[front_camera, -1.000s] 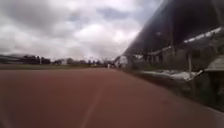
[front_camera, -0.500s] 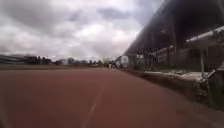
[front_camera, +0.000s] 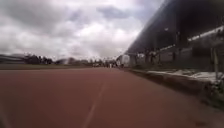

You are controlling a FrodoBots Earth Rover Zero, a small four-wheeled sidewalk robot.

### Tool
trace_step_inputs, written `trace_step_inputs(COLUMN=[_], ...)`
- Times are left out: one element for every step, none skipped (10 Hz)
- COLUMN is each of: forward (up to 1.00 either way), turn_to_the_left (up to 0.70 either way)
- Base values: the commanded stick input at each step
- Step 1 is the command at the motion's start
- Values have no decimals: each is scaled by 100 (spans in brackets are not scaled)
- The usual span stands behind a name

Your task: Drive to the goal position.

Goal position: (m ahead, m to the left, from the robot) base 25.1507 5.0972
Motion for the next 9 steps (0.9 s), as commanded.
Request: trace_step_inputs(forward=[70, 70, 70, 70, 70, 70, 70, 70, 70], turn_to_the_left=[1, 1, 1, 1, 1, 1, 1, 1, 1])
